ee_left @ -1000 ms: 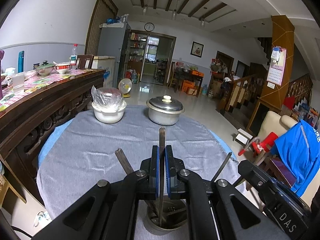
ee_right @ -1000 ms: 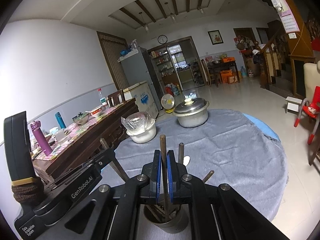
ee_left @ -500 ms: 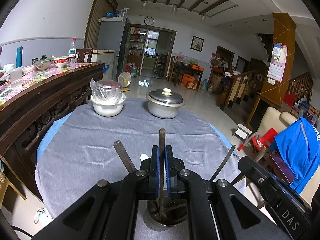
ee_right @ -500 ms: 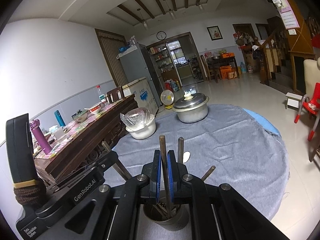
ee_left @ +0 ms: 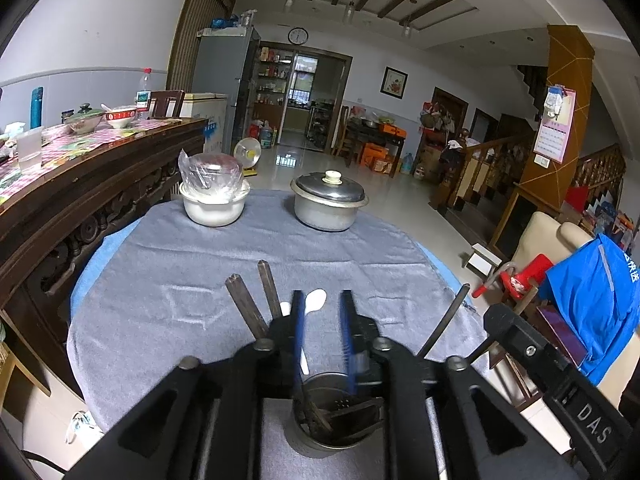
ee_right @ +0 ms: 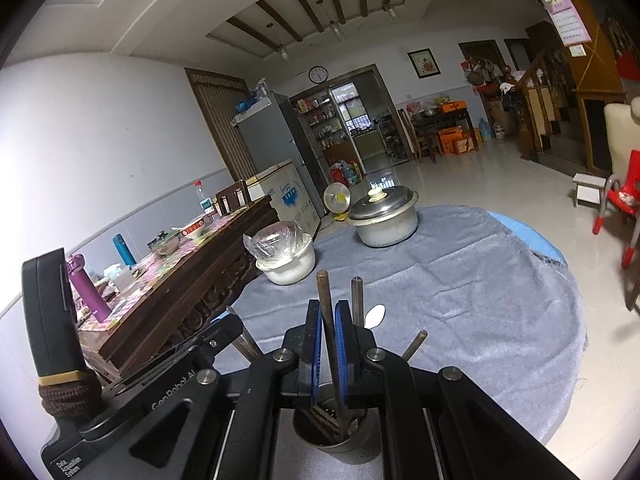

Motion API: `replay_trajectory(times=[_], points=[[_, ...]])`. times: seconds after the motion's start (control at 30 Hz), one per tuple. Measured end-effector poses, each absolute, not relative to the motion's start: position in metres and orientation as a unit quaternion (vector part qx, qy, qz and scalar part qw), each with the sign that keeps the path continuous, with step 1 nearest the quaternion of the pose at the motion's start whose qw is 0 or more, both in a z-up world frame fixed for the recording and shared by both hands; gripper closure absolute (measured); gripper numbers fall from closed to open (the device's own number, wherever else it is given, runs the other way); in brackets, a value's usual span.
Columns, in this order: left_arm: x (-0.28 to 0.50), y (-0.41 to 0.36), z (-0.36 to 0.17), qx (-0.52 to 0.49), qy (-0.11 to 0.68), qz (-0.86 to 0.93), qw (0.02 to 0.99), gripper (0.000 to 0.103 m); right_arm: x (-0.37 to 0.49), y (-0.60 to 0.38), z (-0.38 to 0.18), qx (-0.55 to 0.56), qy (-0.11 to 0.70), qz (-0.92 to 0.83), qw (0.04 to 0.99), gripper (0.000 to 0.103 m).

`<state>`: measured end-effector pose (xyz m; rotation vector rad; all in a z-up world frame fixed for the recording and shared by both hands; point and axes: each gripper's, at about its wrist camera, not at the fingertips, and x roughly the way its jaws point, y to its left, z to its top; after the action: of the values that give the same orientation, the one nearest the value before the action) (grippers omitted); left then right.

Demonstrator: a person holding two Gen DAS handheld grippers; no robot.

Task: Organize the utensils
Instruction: 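Push the held chopsticks down into the holder cup with both tools, then open both tools to release the chopsticks in the holder cup, then withdraw both open tools and move them over the white spoons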

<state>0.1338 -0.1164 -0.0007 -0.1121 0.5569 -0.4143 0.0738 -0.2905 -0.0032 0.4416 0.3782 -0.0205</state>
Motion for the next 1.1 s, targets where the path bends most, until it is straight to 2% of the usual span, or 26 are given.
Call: replay_trajectory(times=[0.03, 0.2, 0.27, 0.6, 0.7, 0.77, 1.03, 1.1], points=[[0.134, -0.116, -0.001, -0.055, 0.272, -0.202, 0.939, 0.076, 0.073, -0.292, -0.003, 0.221, 0.184, -0.01, 0.958, 0.094], [0.134, -0.114, 0.0, -0.057, 0.271, -0.202, 0.939, 0.067, 0.071, -0.297, -0.003, 0.233, 0.176, -0.013, 0.956, 0.093], [0.133, -0.113, 0.0, -0.058, 0.27, -0.201, 0.94, 0.057, 0.069, -0.298, -0.003, 0.234, 0.173, -0.014, 0.956, 0.091], [0.129, -0.085, 0.01, -0.072, 0.254, -0.178, 0.948, 0.05, 0.061, -0.309, 0.001, 0.25, 0.16, -0.02, 0.955, 0.09], [0.125, -0.074, 0.014, -0.074, 0.243, -0.166, 0.953, 0.047, 0.058, -0.315, 0.002, 0.259, 0.153, -0.023, 0.953, 0.082], [0.122, -0.067, 0.015, -0.072, 0.235, -0.155, 0.957, 0.045, 0.053, -0.32, 0.004, 0.261, 0.146, -0.03, 0.954, 0.082], [0.129, -0.035, 0.014, -0.091, 0.234, -0.119, 0.96, 0.044, 0.034, -0.347, 0.013, 0.274, 0.121, -0.065, 0.952, 0.081], [0.131, -0.028, 0.014, -0.096, 0.235, -0.112, 0.961, 0.044, 0.03, -0.354, 0.013, 0.279, 0.117, -0.075, 0.95, 0.079]])
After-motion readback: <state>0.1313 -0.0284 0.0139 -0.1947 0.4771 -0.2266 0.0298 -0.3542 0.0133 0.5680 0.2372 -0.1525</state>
